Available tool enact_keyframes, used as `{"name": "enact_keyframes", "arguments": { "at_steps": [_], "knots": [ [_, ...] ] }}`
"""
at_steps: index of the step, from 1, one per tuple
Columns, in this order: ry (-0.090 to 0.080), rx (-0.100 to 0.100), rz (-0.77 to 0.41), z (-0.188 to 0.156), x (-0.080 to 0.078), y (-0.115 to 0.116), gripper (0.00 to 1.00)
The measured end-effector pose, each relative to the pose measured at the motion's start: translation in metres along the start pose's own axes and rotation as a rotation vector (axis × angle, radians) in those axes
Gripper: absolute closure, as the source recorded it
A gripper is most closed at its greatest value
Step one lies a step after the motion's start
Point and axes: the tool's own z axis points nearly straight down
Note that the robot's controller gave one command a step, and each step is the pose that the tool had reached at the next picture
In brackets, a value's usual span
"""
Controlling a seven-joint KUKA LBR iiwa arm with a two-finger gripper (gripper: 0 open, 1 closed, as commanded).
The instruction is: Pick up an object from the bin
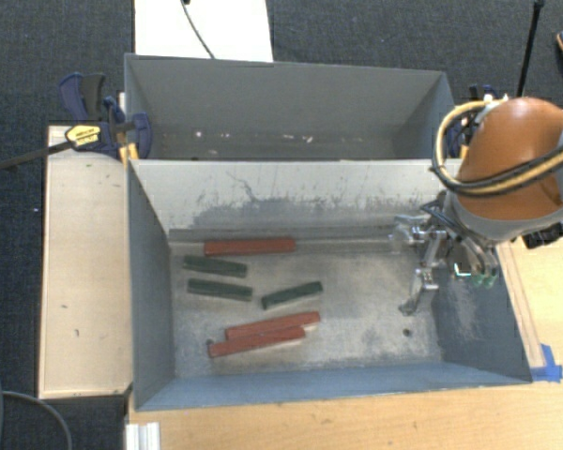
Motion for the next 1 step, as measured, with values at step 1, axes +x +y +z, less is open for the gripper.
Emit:
{"name": "enact_keyframes", "arguments": {
  "at_steps": [1],
  "knots": [
    [0.004,-0.004,0.076,0.0912,-0.0527,0.0702,0.0]
  ]
}}
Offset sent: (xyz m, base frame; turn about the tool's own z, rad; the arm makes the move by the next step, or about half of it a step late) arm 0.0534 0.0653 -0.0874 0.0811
